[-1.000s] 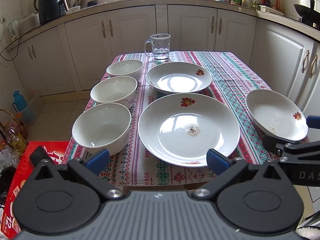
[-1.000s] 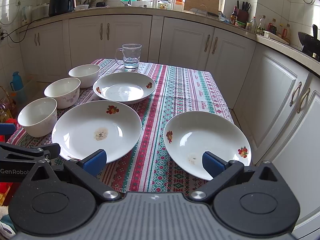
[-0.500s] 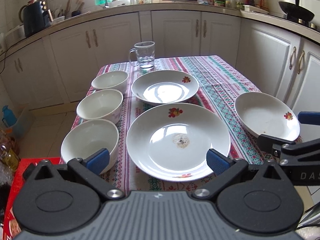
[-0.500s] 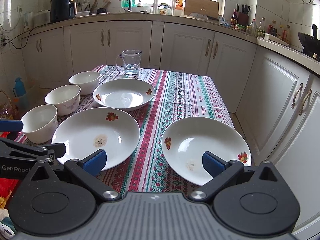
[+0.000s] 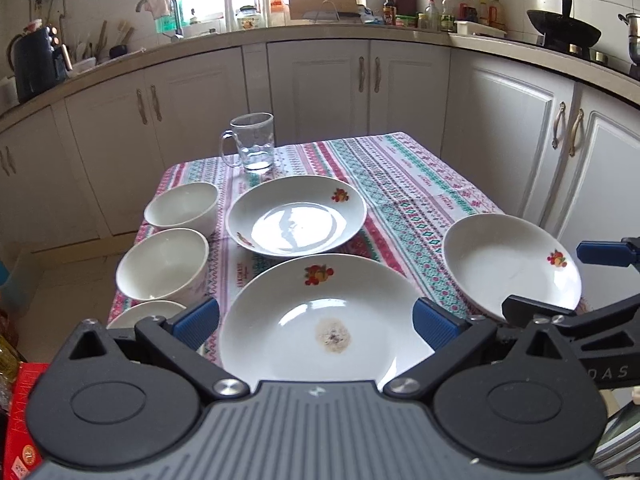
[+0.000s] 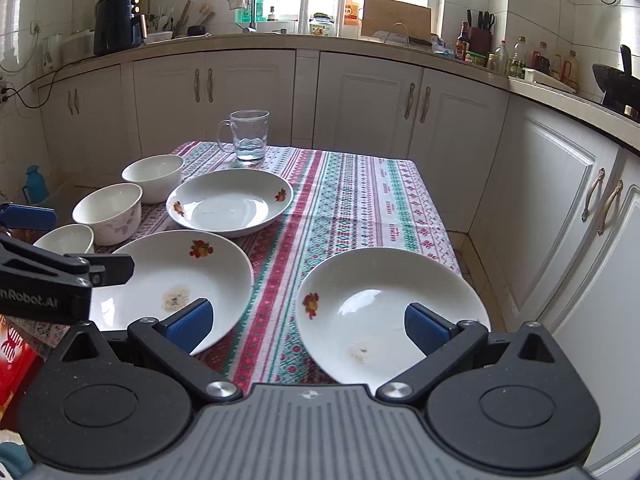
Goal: Organize plates and bowls
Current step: 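Reach the left tool to the large stained white plate and grip its rim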
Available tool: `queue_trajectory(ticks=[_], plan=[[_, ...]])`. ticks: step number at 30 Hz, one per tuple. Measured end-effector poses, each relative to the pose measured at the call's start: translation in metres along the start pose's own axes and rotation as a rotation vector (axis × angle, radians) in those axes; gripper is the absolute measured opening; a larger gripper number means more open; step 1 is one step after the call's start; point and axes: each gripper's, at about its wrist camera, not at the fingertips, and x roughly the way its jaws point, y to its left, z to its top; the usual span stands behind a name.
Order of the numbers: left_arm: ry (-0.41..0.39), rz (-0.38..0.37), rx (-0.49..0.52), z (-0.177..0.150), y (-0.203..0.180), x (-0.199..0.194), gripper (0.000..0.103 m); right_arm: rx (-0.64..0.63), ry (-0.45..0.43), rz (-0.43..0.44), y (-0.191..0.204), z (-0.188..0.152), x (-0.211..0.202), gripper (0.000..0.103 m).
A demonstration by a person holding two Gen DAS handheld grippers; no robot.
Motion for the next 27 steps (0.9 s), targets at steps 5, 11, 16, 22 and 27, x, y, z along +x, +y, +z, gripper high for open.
queue_trajectory(ticks=[5, 11, 16, 22, 27], plan=[[0.006, -0.032, 0.011, 0.007, -0.006, 0.009, 0.102, -0.037, -0.026, -0.018, -0.015, -0.001, 0.001, 0.103], [0.031, -0.075, 0.008, 0.016, -0.01, 0.021, 0.102, -0.101, -0.034, -0.061, -0.036, -0.007, 0.003, 0.103], [0.062, -0.096, 0.02, 0.021, -0.016, 0.031, 0.102, -0.107, -0.026, -0.068, -0.059, -0.021, 0.004, 0.103], [0.062, -0.109, 0.026, 0.027, -0.026, 0.044, 0.102, -0.074, 0.034, 0.013, -0.079, -0.047, 0.017, 0.103], [0.074, -0.139, 0.066, 0.032, -0.039, 0.057, 0.102, -0.046, 0.081, 0.047, -0.088, -0.064, 0.031, 0.103]])
